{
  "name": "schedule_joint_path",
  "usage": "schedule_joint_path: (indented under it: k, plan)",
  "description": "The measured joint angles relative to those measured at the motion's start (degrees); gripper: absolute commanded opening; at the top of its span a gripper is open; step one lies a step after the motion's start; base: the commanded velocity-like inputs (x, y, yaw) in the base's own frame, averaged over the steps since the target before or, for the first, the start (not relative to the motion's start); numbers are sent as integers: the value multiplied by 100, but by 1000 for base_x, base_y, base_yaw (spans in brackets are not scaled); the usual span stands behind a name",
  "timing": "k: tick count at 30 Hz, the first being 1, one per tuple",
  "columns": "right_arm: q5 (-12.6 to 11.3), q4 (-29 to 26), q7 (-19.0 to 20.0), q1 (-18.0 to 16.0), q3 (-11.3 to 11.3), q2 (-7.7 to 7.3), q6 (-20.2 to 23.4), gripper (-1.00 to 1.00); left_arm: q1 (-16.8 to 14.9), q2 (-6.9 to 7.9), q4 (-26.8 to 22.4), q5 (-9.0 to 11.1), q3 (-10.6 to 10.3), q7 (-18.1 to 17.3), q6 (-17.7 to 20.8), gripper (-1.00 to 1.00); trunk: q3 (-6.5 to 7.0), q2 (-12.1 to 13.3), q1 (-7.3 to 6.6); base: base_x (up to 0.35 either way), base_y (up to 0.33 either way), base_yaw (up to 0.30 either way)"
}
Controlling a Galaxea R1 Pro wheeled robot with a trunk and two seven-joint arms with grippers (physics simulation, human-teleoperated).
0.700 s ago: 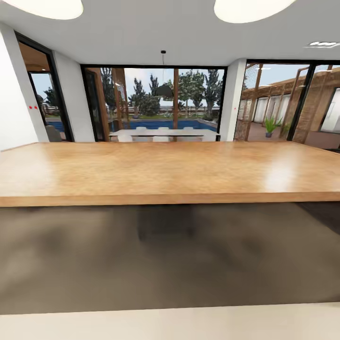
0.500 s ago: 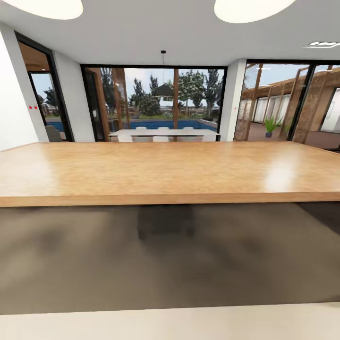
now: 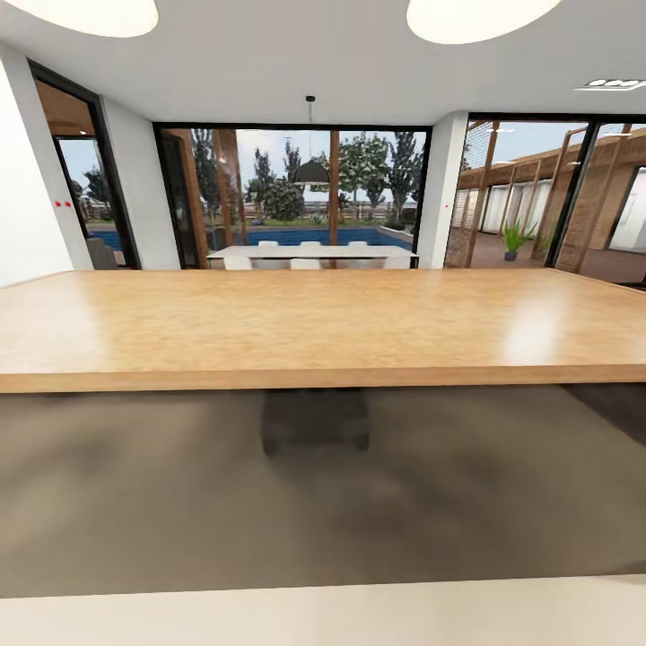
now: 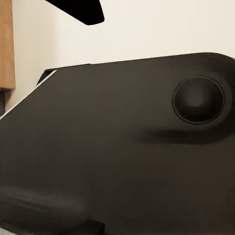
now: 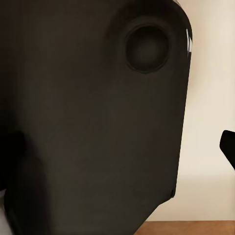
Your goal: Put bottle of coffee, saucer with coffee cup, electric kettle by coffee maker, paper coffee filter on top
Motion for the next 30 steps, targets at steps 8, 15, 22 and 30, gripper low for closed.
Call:
schedule_joint_path:
  k: [8, 15, 22, 30]
  plan:
    - [66, -265, -18, -263, 22, -256, -100, 100, 255, -122, -244, -32, 9, 25, -22, 100, 0, 0, 0, 0, 0, 0]
    - [66, -1940, -24, -1097, 18, -430, -111, 100, 588, -54, -3629, -37, 19, 29, -44, 100, -1, 0, 0, 0, 0, 0]
    - [64, -1964, -29, -1107, 16, -436, -105, 100, 594, -44, -3673, -36, 24, 29, -51, 100, 0, 0, 0, 0, 0, 43]
    - [64, -1952, -32, -1092, 11, -434, -105, 100, 596, -50, -3685, -32, 15, 29, -50, 100, 0, 0, 0, 0, 0, 234]
